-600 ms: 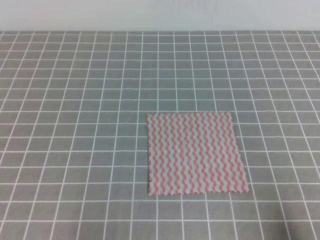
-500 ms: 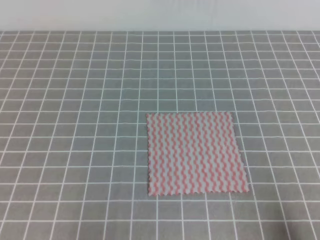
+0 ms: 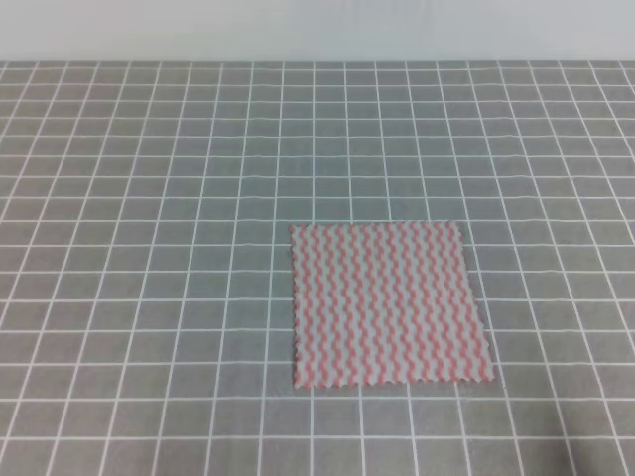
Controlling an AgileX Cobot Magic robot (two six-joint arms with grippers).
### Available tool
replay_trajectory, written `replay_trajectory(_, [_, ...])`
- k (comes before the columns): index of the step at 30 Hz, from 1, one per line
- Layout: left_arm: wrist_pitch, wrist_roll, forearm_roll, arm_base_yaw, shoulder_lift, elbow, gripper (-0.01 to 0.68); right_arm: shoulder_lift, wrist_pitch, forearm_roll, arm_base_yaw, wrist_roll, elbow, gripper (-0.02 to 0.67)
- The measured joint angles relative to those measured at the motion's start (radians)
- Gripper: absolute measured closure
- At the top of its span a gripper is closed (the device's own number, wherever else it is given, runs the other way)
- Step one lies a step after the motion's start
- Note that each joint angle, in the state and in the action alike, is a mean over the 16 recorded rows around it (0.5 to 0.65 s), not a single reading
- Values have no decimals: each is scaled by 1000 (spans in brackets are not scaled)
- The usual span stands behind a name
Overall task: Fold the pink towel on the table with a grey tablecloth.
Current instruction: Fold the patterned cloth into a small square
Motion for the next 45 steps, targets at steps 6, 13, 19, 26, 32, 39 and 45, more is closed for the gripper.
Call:
replay_trajectory(6, [-2,0,0,-8,-5,3,673,-2,1,0,0,0,2,651])
replay_trajectory(13, [-1,0,0,-54,-2,2,673,0,1,0,0,0,-3,651])
replay_trajectory(19, [-1,0,0,-98,-2,2,673,2,1,-3,0,0,-2,651])
replay_trajectory(26, [1,0,0,-120,5,-3,673,4,0,-38,0,0,2,651])
replay_trajectory(32, [2,0,0,-120,3,-2,673,-2,-5,35,0,1,3,651])
replay_trajectory(39, [5,0,0,-120,8,-5,673,-4,-27,434,0,3,3,651])
replay_trajectory(45, [2,0,0,-120,-1,2,673,-4,-103,815,0,-4,5,651])
